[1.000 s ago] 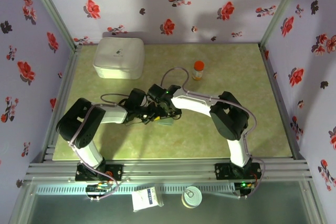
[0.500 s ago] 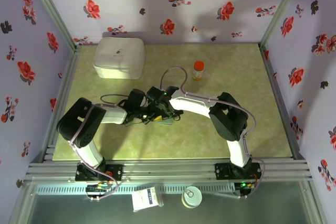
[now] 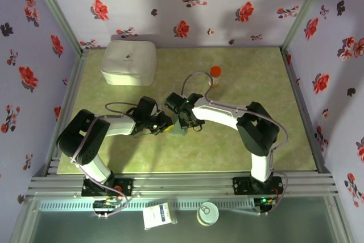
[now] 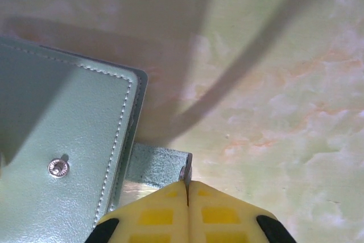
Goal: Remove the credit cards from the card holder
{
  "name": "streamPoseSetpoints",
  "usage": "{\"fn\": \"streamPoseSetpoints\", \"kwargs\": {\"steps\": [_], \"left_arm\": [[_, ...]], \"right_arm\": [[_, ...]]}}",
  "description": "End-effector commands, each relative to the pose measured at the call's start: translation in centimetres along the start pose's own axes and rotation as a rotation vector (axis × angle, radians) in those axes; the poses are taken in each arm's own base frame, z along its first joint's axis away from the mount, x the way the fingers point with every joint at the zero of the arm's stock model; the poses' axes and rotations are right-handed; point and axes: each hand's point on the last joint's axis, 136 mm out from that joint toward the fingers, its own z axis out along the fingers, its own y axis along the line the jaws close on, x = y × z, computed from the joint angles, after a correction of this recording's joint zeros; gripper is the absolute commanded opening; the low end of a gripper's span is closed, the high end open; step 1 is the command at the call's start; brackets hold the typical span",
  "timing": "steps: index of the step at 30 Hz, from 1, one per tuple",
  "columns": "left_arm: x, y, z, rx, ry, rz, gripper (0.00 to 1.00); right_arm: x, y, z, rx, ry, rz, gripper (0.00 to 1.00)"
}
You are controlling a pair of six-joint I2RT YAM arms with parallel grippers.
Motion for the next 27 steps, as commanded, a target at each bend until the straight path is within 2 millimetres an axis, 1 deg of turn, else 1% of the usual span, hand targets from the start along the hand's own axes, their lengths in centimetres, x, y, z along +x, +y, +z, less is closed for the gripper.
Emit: {"fn": "streamPoseSetpoints", "kwargs": {"steps": [1,3,7,11,15,20,24,27], "left_arm": [[1.4,3.0,-0.2,-0.144,0.026,-0.047,0.19],[1.4,2.0,-0.3,-0.124,0.024,-0.035,0.21],[1.3,-0.2,-0.5,-0.077,0.018,-0.011,0.26],[1.1,-1.5,-0.9,-0.045,0.010,-0.008,0.28],[1.0,-2.4,-1.4,-0.024,-0.001,-0.001,0.30],[0.9,-2.9,-1.7,-0.014,-0.009,-0.001,0.30],[0.9,-2.9,-1.8,-0.010,-0.011,-0.001,0.31],[0.8,-3.0,-1.9,-0.010,-0.016,0.001,0.31]], "right_arm": [[-0.8,1.0,-0.8,-0.095,-0.032,0.070,0.14],[-0.8,1.0,-0.6,-0.113,-0.027,0.086,0.17],[-0.7,0.9,0.1,-0.155,-0.015,0.123,0.21],[-0.6,1.1,0.8,-0.203,0.001,0.154,0.25],[-0.4,1.0,1.5,-0.216,0.010,0.167,0.29],[-0.2,1.3,2.4,-0.252,0.026,0.190,0.27],[0.0,1.6,2.9,-0.261,0.035,0.189,0.20],[0.2,1.6,3.5,-0.260,0.048,0.189,0.18]]}}
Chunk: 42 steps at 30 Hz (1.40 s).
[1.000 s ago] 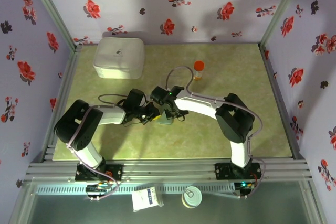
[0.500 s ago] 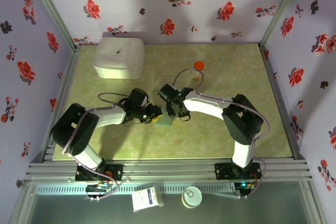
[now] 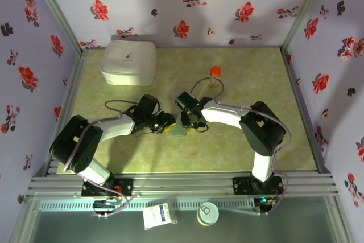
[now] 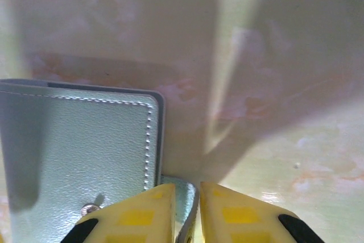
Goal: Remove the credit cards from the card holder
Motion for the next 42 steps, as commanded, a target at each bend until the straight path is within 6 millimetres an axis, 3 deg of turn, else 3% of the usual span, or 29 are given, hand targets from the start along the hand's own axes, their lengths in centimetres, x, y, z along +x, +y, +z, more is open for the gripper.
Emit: {"fn": "streamPoseSetpoints", "kwargs": {"steps": [1,14,20,30,42], "left_arm": [[-0.3,-0.9,-0.6,0.006,-0.022,0.002,0.31],[-0.5,-0.6,-0.9,0.005,-0.037,-0.002,0.31],[-0.6,-0.4,-1.2,0.006,-0.049,-0.010,0.31],[-1.8,0.8,-3.0,0.007,-0.102,-0.020,0.31],[-2.9,2.8,-6.1,-0.060,-0.152,0.004,0.30]], "right_arm": [[0.3,-0.2,0.8,-0.008,0.017,0.020,0.17],[0.8,-0.3,1.8,-0.018,0.043,0.036,0.16],[0.7,-0.2,1.5,-0.024,0.036,0.039,0.09],[-1.2,-0.3,-1.8,-0.004,-0.027,-0.006,0.04],[-2.4,1.8,-5.6,-0.041,-0.024,-0.102,0.03]]}}
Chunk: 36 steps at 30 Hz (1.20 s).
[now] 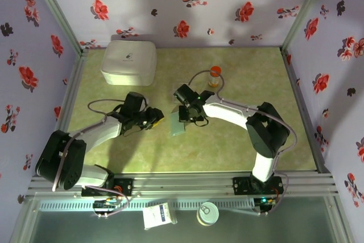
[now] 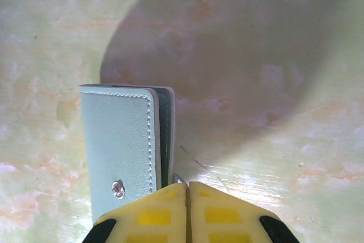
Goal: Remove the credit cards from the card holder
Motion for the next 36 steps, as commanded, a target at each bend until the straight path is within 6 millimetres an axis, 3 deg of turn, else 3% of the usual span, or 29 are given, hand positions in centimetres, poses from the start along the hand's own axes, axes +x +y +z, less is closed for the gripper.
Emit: {"fn": "streamPoseSetpoints", "kwargs": {"steps": [1,15,25,29,36], "left_arm": [[0.3,1.5,-0.9,-0.048,0.001,0.025,0.30],[0.1,1.4,-2.7,-0.050,-0.018,0.045,0.29],[0.6,1.9,-2.0,-0.045,0.015,0.039,0.23],[0.9,2.3,-0.8,-0.044,0.047,0.031,0.16],[2.0,1.9,2.1,-0.058,0.116,0.053,0.09]], "right_arm": [[-0.6,0.2,-2.3,0.005,-0.011,-0.034,0.03],[-0.9,2.5,-4.2,0.041,-0.039,-0.050,0.05],[-1.0,5.0,-4.6,-0.009,-0.053,-0.040,0.06],[-1.0,4.3,-4.9,0.013,-0.067,-0.043,0.06],[-0.3,0.8,-4.2,0.065,-0.046,-0.016,0.06]]}}
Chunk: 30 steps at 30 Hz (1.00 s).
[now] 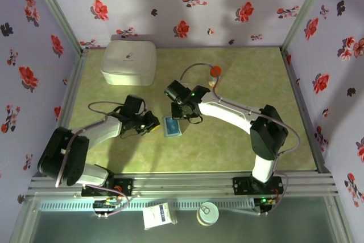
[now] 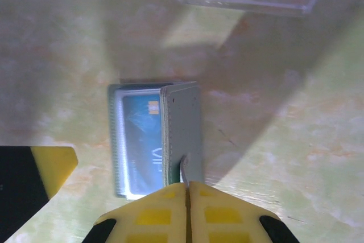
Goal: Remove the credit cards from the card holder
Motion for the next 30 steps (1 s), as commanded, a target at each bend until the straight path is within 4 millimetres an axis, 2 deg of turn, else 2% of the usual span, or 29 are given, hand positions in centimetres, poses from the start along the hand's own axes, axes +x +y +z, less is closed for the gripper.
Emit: {"fn": "streamPoseSetpoints", "kwargs": {"steps": [1,9,15,19,23,27,30], "left_arm": [[0.2,-1.7,1.0,0.034,0.025,0.047,0.08],[0.5,-1.4,2.9,0.011,0.054,0.039,0.04],[0.6,-0.4,3.4,-0.030,0.061,0.028,0.03],[0.5,-0.5,3.3,-0.028,0.058,0.030,0.03],[0.3,-0.5,3.1,-0.039,0.050,0.029,0.03],[0.1,-0.9,2.3,-0.038,0.034,0.041,0.03],[0.2,-0.2,2.0,-0.057,0.039,0.035,0.03]], "right_arm": [[0.1,-2.5,-0.4,0.045,-0.011,0.032,0.06],[1.1,-6.2,0.8,0.075,0.009,0.078,0.06],[1.7,-7.7,2.1,0.086,0.028,0.096,0.06],[2.1,-8.4,3.3,0.092,0.044,0.093,0.07],[2.6,-8.3,4.8,0.075,0.063,0.085,0.06],[2.9,-7.0,6.3,0.002,0.081,0.097,0.06],[2.9,-6.4,6.9,-0.022,0.085,0.099,0.06]]}}
